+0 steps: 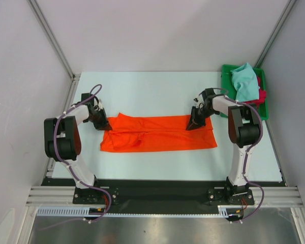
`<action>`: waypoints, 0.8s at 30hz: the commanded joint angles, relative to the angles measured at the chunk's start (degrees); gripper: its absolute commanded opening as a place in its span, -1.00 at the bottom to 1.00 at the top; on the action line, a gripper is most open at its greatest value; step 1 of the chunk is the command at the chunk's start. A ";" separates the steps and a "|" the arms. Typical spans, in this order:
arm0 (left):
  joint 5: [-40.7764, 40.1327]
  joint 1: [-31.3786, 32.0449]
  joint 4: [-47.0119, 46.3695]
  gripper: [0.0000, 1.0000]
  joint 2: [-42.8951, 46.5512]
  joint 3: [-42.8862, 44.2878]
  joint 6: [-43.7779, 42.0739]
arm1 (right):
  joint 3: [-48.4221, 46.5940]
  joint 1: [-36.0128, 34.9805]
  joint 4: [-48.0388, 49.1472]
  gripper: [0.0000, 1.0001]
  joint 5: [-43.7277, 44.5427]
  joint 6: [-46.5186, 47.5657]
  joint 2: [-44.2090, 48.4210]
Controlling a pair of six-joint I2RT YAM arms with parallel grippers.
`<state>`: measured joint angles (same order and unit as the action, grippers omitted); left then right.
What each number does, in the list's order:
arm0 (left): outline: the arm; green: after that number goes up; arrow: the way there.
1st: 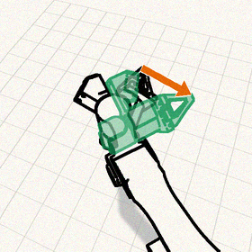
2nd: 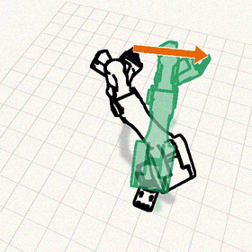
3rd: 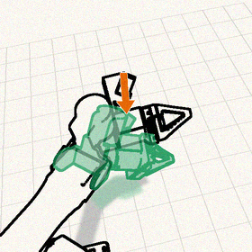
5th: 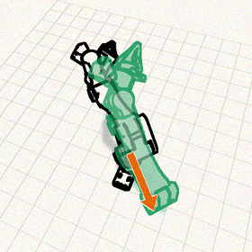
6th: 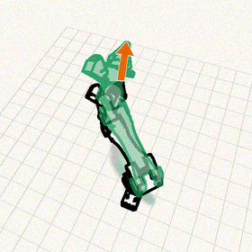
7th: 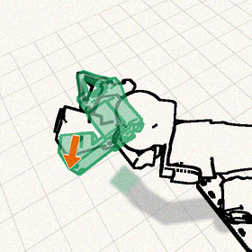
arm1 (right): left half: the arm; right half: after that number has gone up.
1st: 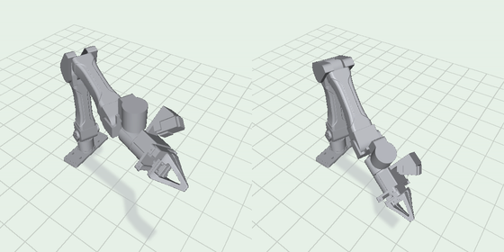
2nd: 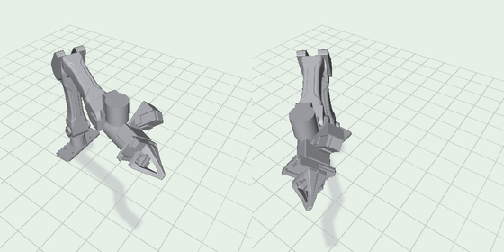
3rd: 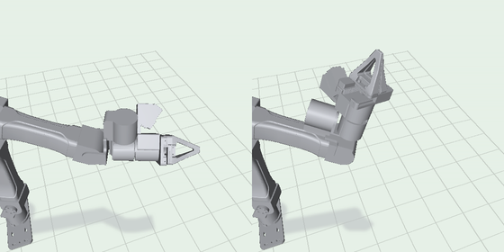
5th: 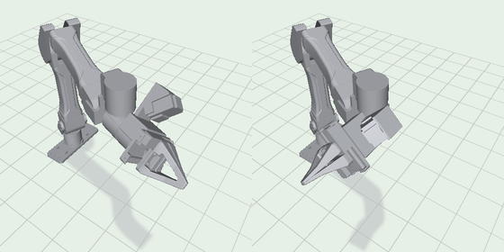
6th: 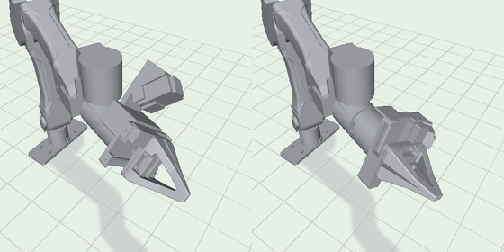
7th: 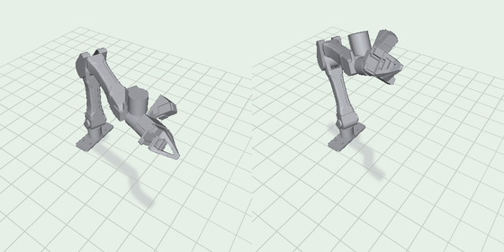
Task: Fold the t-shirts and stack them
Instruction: Fold the tshirt
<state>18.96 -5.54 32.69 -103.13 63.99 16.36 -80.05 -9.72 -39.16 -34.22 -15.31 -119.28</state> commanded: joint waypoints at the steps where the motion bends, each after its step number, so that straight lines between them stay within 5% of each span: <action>1: -1.03 -0.52 0.27 -0.87 -0.14 1.93 -1.68 | 1.74 0.92 -3.65 -0.74 6.35 4.94 4.23; 8: -0.77 -0.61 0.18 -0.76 -0.23 1.76 -1.51 | 4.64 2.77 -0.40 -0.73 5.92 3.89 2.93; 14: -0.24 -0.52 0.80 -0.42 1.35 2.28 -1.42 | 4.20 2.86 0.66 -0.72 10.03 0.81 5.45; 24: 0.29 -0.52 1.50 -0.49 1.26 3.60 -1.42 | 1.21 4.97 -5.84 -0.67 23.57 2.92 8.45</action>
<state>18.65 -5.67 33.80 -103.20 65.32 16.25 -76.93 -5.26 -41.91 -18.65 -14.24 -113.54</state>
